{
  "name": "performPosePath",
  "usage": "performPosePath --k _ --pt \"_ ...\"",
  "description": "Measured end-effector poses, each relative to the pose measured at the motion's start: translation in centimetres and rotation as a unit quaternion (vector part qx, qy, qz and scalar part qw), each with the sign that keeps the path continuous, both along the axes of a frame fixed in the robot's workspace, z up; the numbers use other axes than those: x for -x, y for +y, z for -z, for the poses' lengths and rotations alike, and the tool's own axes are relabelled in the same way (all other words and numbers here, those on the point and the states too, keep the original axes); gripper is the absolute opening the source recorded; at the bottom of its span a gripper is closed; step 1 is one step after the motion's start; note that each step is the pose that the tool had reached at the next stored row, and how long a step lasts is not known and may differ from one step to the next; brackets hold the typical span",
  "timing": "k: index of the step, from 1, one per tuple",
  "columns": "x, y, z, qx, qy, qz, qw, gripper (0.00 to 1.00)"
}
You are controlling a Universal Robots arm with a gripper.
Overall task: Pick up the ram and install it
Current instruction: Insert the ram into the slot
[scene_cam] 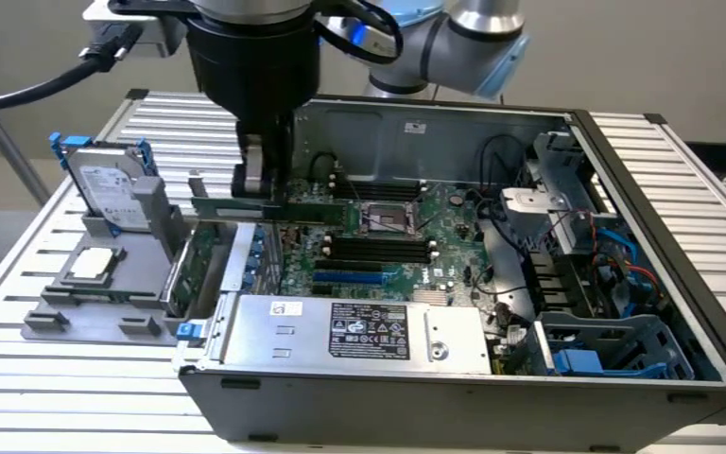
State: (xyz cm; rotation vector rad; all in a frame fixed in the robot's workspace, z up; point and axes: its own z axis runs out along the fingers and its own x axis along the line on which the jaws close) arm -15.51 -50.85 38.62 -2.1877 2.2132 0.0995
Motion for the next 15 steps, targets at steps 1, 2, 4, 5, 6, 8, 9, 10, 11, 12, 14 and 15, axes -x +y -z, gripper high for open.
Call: performPosePath --k 1,2,4,5,6,8,9,10,11,12,14,15 --pt "-0.5 0.00 0.00 -0.0006 0.0000 0.000 1.0000 0.00" --pt "-0.9 0.00 0.00 -0.0012 0.0000 0.000 1.0000 0.00" --pt "-1.8 0.00 0.00 -0.0021 0.0000 0.000 1.0000 0.00" --pt "-2.3 0.01 0.01 -0.0024 0.0000 0.000 1.0000 0.00" --pt "-2.7 0.01 0.00 -0.0026 0.0000 0.000 1.0000 0.00" --pt "-3.7 0.06 0.01 -0.0027 0.0000 0.000 1.0000 0.00" --pt "-4.1 0.11 0.01 -0.0027 0.0000 0.000 1.0000 0.00" --pt "-4.6 0.18 0.03 -0.0028 0.0000 0.000 1.0000 0.00" --pt "-5.0 0.28 0.06 -0.0027 0.0000 0.000 1.0000 0.00" --pt "-5.5 0.43 0.11 -0.0027 0.0000 0.000 1.0000 0.00" --pt "-6.3 0.81 0.25 -0.0027 0.0000 0.000 1.0000 0.00" --pt "-6.7 1.06 0.34 -0.0027 0.0000 0.000 1.0000 0.00"
